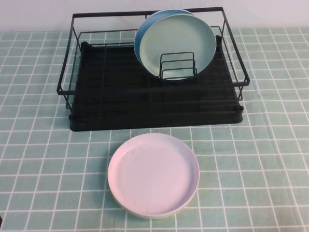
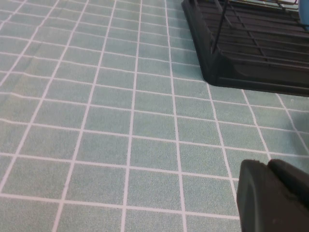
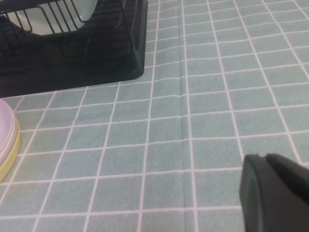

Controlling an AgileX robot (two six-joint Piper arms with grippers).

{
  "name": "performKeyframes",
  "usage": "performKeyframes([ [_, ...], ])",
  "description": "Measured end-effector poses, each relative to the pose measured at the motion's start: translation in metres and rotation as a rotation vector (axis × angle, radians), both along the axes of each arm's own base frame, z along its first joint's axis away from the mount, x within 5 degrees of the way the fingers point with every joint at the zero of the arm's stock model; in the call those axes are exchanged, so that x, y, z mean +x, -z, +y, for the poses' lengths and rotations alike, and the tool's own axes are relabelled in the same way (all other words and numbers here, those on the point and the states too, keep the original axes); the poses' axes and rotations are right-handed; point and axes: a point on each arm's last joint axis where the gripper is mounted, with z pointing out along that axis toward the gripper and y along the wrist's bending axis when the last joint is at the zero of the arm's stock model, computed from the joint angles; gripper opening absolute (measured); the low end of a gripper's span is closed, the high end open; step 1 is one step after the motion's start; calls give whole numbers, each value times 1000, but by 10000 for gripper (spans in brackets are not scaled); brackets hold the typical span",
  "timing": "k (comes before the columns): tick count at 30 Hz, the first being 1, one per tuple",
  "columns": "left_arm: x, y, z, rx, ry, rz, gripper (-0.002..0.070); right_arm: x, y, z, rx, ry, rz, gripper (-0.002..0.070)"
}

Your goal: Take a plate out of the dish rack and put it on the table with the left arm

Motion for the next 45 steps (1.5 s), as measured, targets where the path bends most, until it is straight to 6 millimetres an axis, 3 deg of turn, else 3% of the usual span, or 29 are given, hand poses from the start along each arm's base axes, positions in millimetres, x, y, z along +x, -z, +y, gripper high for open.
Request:
performKeyframes([
  [29,0,0,0,3,0,0,-4,0,0,0,0,0,0,-18],
  [45,1,-1,10,312,-23,-23,-4,0,0,0,0,0,0,-18],
])
